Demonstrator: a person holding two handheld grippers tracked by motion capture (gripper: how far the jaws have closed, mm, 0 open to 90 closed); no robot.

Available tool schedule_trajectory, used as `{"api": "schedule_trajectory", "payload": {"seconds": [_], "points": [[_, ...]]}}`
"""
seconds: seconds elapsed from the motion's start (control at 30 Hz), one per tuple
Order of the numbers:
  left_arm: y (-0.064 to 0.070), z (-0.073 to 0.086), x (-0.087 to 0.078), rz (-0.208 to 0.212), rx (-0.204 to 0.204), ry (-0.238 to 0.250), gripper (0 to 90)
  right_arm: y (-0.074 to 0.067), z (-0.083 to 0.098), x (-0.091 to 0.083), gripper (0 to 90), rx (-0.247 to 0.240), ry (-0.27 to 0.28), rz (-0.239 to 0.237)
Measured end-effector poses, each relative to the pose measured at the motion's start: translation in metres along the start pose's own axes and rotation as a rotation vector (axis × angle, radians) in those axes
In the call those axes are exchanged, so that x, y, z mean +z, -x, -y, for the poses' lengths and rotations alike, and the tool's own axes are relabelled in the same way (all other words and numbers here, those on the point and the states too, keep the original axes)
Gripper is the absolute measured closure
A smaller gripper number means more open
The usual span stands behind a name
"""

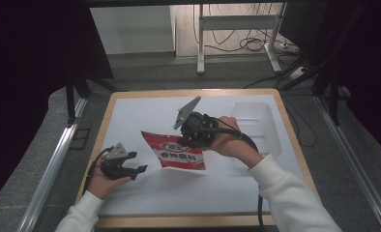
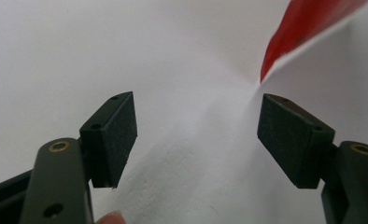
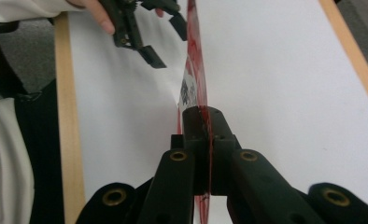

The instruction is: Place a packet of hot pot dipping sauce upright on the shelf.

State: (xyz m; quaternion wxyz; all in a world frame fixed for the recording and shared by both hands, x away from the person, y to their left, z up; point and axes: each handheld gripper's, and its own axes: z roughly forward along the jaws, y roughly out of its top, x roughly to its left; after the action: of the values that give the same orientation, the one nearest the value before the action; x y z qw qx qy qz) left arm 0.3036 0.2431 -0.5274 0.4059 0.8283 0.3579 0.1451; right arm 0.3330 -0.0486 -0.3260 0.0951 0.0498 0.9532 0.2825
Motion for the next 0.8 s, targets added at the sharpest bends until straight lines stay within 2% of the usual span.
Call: {"api": "schedule_trajectory", "payload": {"seconds": [0.13, 0.37, 0.8], "points": [[0.0, 0.0, 0.001, 0.001, 0.004, -0.006, 28.4, 0.008, 0.003, -0.007, 88.9, 0.018, -0.004, 0.028], [0.0, 0.0, 0.002, 0.001, 0.008, -0.014, 28.1, 0.017, 0.01, -0.015, 88.9, 0.045, -0.014, 0.045], [-0.001, 0.001, 0.003, 0.004, 0.01, -0.026, 28.0, 0.029, 0.019, -0.03, 89.0, 0.075, -0.026, 0.096]]}}
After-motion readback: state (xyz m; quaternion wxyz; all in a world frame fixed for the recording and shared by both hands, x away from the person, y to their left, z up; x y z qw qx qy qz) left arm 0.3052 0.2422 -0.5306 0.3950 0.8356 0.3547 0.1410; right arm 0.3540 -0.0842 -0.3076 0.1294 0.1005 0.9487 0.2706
